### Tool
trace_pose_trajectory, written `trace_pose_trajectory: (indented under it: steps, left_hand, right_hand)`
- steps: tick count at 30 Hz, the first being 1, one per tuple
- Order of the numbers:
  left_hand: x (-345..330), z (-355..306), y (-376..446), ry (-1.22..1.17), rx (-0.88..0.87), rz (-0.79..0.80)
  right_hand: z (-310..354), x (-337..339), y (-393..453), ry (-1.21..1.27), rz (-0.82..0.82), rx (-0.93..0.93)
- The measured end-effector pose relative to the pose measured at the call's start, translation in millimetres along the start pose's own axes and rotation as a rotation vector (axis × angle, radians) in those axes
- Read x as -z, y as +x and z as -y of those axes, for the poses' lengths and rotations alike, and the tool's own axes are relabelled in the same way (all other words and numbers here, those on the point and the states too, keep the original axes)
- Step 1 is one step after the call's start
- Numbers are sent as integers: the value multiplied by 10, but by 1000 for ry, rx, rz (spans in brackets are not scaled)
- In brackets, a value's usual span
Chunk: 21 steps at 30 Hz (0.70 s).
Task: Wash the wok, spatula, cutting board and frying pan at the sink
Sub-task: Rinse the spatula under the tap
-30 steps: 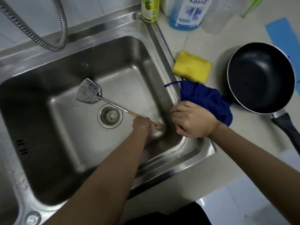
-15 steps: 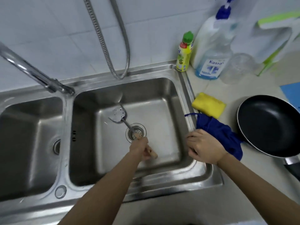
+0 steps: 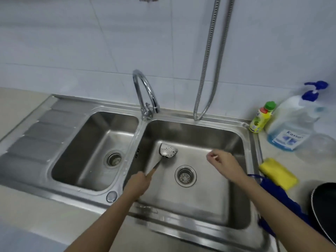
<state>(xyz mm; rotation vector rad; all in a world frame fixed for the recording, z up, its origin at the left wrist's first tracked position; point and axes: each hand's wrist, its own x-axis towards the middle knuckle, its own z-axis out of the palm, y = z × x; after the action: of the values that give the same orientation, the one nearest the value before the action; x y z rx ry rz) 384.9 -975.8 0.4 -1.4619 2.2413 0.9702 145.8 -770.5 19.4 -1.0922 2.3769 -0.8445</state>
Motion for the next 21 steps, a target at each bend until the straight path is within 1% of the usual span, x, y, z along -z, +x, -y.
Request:
trace_pose_trajectory:
  steps: [1, 2, 3, 5, 7, 10, 12, 16, 21]
  left_hand:
    - [131, 114, -56, 67, -43, -41]
    - [217, 148, -132, 134, -100, -46]
    - [331, 210, -219, 150, -133, -60]
    - [534, 324, -422, 82, -133, -73]
    - [648, 392, -600, 54, -141, -113]
    - [687, 438, -806, 27, -140, -143]
    - [697, 433, -896, 8, -142, -157]
    - [773, 415, -991, -80, -143, -163]
    - [890, 369, -1049, -155, -155, -151]
  right_hand:
    - [200, 18, 280, 15, 12, 27]
    - [337, 66, 488, 38, 7, 27]
    - [517, 90, 731, 63, 8, 40]
    - [919, 60, 1206, 57, 16, 115]
    - [1248, 3, 1630, -47, 61, 181]
    - [1589, -115, 2136, -348, 164, 260]
    - [1718, -201, 2348, -437, 222, 287]
    - [1839, -395, 2537, -416, 330, 385]
    - [1786, -526, 2603, -549, 293, 512]
